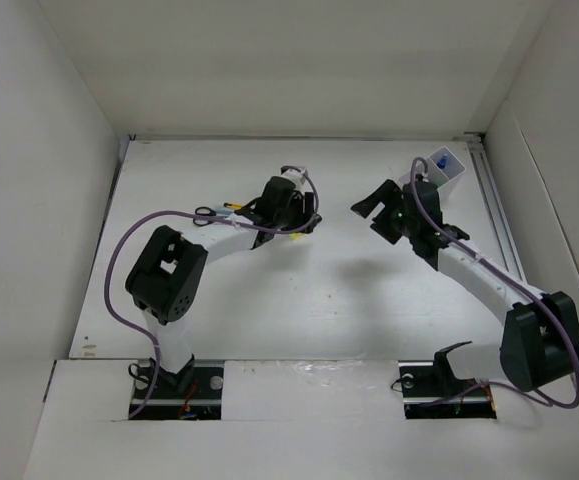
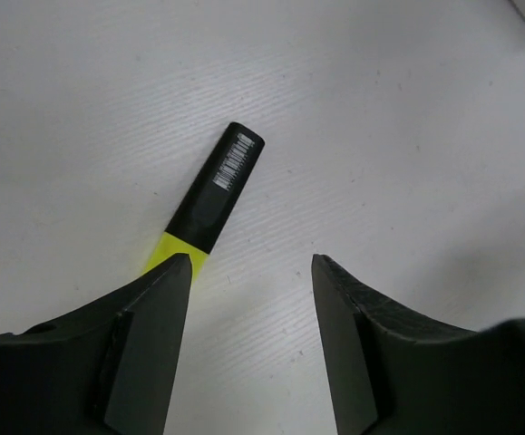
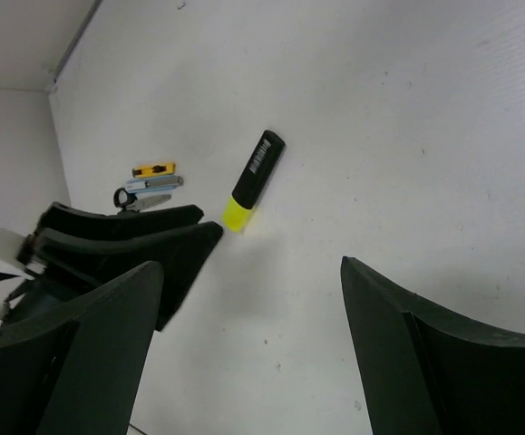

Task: Sort the stationery into containers
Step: Pick up the pen from the center of the board.

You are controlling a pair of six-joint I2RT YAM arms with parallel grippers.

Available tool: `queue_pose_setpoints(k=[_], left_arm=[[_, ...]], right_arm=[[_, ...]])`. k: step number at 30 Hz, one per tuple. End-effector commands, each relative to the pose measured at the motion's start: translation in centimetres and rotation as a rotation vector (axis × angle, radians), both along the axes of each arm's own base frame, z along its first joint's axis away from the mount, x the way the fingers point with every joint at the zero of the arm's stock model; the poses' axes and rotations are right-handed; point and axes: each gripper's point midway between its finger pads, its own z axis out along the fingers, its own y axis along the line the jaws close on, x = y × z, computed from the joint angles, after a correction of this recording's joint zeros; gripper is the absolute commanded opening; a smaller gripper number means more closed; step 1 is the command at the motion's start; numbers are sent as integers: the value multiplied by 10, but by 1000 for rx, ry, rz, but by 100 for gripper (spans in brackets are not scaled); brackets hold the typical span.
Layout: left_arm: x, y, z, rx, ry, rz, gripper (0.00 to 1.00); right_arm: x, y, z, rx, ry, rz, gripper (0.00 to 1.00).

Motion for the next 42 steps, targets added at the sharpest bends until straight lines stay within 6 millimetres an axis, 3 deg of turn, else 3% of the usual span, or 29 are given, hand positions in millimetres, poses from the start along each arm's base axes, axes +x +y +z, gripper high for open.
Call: queue_pose_setpoints(k=[1, 6, 8, 16, 19, 25, 30, 32, 33, 34, 37, 38, 40, 42], left_arm=[[2, -5, 0, 135, -98, -54, 53], [8, -5, -16, 199, -92, -83, 57], [12, 2, -33, 262, -68, -62, 57], [25, 7, -36, 298, -86, -11, 57], [26, 6, -46, 313, -65, -15, 57], [20, -1, -61, 294, -29, -50, 39], [17, -4, -65, 281, -11, -62, 15], [16, -8, -53, 249, -28, -77, 10], [9, -5, -56, 243, -9, -79, 9], [10, -10, -39, 199, -39, -77, 9], [-6, -15, -29, 133, -35, -120, 8], [-9, -20, -12, 76, -52, -130, 8], [-20, -19, -9, 42, -44, -141, 8], [-26, -24, 7, -13, -64, -163, 8]], right_arm=[[8, 6, 41, 43, -116, 7, 85], [4, 9, 40, 44, -116, 16, 85], [4, 9, 40, 44, -116, 16, 85], [1, 3, 39, 36, -121, 11, 85], [1, -1, 38, 28, -124, 7, 85], [1, -4, 41, 35, -131, 4, 85], [4, -3, 35, 38, -116, 11, 86], [5, -2, 33, 51, -110, 29, 87], [5, 0, 29, 52, -99, 37, 87], [6, 1, 32, 55, -109, 37, 87], [6, -2, 32, 67, -106, 45, 88], [5, 0, 33, 81, -100, 52, 88], [5, -2, 31, 85, -99, 53, 88], [4, 0, 32, 98, -94, 59, 88]])
